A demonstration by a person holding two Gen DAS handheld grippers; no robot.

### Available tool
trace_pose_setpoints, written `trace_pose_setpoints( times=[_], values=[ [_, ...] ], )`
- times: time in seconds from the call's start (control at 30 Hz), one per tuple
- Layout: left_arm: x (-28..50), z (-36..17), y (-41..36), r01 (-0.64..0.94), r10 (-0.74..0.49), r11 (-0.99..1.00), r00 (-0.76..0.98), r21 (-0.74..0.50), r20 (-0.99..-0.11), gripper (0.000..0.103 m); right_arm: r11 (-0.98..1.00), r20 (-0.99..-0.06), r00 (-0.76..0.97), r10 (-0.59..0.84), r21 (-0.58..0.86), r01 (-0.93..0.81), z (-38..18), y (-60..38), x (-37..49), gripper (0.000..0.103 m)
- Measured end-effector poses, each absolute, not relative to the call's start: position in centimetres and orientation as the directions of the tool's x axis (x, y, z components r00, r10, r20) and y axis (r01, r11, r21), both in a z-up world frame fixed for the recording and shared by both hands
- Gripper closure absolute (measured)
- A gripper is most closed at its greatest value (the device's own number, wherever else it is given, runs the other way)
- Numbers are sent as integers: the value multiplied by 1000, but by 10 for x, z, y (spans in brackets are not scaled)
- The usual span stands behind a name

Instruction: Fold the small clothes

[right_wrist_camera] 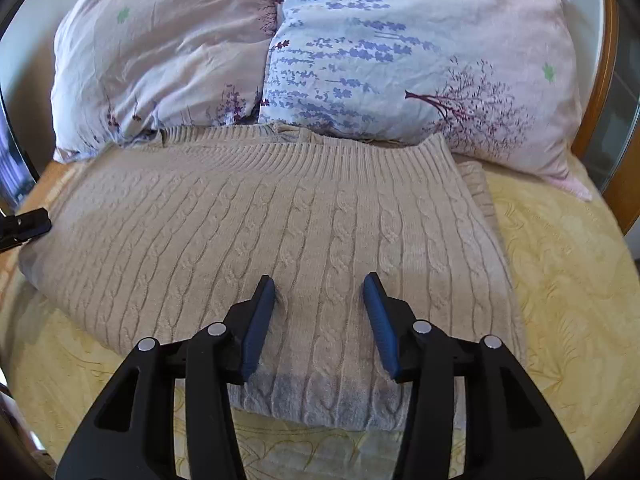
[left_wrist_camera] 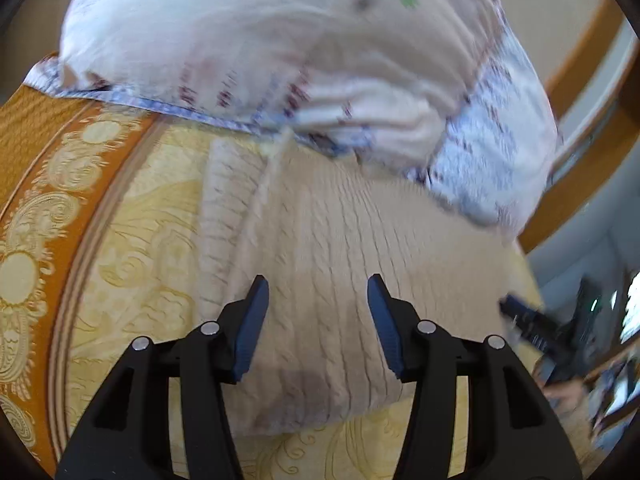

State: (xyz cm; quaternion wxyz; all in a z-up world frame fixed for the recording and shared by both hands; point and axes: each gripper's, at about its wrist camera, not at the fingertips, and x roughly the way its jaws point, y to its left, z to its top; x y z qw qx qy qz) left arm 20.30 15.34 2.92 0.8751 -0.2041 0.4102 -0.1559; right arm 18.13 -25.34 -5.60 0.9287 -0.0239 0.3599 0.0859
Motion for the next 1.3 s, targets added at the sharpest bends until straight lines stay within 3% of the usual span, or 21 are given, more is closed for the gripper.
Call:
trace_pose_setpoints(
  times=[0.1,0.33,0.67,0.93,1.17,1.3],
  values=[
    [215,29,180,9,-427,839,631,-544,-648,45,983,-664,734,146,16,-180,-57,-253,179,54],
    [240,7,205,-136,-452,763,587,-632,-672,45,982,-650,743,156,21,-188,-58,-254,179,53],
    [248,-2,200,-135,-528,693,574,-708,-626,46,982,-646,745,165,36,-186,-59,-255,176,53],
    [254,-7,191,-157,-527,685,568,-712,-632,65,981,-644,745,174,50,-186,-59,-256,177,53],
    [254,-9,192,-182,-514,683,567,-707,-643,72,982,-642,747,174,61,-176,-60,-256,175,52],
    [254,-10,188,-182,-516,683,565,-707,-644,83,982,-640,748,175,65,-175,-60,-256,175,52]
  ],
)
